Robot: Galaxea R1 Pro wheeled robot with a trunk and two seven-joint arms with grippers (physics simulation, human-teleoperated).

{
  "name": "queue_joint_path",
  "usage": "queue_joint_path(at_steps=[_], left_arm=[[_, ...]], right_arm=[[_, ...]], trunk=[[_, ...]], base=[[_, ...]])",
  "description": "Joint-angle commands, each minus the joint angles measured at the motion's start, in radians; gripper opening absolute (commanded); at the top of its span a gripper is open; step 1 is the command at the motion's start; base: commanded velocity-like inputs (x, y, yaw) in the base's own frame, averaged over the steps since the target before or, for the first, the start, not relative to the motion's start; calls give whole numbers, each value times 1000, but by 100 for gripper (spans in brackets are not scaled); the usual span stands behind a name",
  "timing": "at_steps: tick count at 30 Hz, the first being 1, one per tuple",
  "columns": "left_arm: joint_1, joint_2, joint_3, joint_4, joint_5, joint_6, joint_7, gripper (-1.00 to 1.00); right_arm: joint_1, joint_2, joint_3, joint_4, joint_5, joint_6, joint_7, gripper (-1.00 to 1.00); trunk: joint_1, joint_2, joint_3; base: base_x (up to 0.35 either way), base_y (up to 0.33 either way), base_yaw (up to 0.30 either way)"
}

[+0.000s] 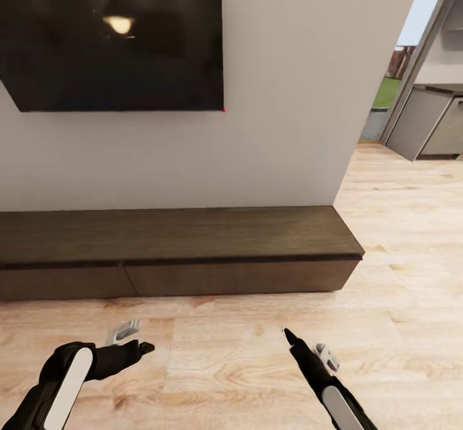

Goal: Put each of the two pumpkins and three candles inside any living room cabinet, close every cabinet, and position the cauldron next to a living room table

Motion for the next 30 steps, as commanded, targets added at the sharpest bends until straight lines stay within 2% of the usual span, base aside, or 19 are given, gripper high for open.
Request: queue_joint_path(at_steps=[1, 4, 13, 30], left_arm=[[-1, 0, 1, 5, 10, 4, 6, 100], [-1, 0, 0, 39, 12, 3, 6, 100], [-1, 1, 0, 65, 12, 3, 6, 100], [-1, 0, -1, 66, 12, 3, 6, 100]], right_arm=[[0, 0, 2, 6, -12, -36, 7, 100], [0, 2, 3, 15, -19, -87, 32, 100], [0, 5, 5, 24, -18, -108, 180, 100], [0, 15, 4, 26, -14, -116, 201, 100]], trunk=[[4, -8, -4], [15, -29, -13], [50, -92, -42], [115, -211, -95]], base=[[0, 0, 0], [0, 0, 0], [0, 0, 0], [0, 0, 0]])
